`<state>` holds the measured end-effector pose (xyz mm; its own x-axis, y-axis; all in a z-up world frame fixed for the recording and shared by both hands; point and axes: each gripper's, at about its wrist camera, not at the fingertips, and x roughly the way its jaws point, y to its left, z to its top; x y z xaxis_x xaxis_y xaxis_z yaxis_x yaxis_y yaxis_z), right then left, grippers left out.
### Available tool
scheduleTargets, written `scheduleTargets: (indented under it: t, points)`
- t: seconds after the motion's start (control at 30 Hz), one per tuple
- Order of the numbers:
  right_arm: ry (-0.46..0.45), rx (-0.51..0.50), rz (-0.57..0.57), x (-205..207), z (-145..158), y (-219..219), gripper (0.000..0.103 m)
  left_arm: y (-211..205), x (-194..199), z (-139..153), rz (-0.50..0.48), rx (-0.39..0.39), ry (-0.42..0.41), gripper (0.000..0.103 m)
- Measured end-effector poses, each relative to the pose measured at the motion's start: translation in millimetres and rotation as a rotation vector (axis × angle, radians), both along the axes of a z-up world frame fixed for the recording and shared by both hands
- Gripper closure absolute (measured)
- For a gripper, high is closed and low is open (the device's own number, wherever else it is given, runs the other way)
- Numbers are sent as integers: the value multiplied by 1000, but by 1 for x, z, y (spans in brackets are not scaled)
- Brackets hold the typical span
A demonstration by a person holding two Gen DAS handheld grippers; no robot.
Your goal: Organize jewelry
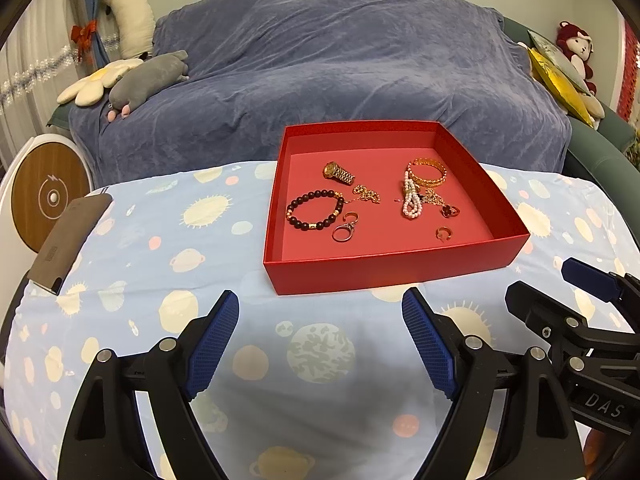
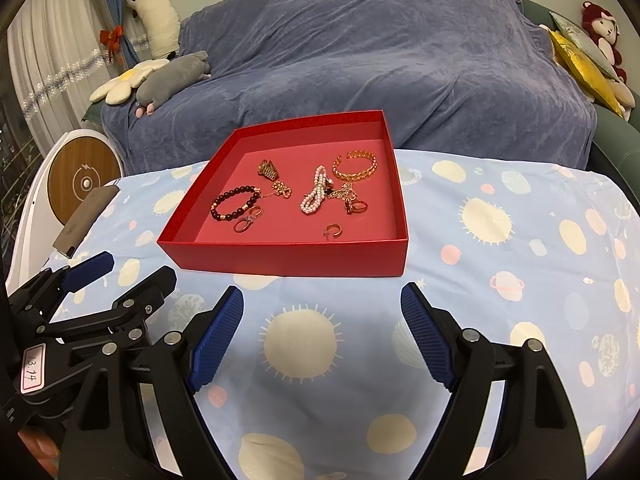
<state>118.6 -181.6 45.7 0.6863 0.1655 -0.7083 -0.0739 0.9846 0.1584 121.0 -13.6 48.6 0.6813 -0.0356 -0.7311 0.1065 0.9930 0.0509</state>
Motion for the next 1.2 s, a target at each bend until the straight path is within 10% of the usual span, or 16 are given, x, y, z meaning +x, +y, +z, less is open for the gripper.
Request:
scheduleTargets:
  t: [1.2]
  points:
    - [4, -5, -1, -4, -5, -2, 24, -4, -4, 0, 9, 24, -31, 22]
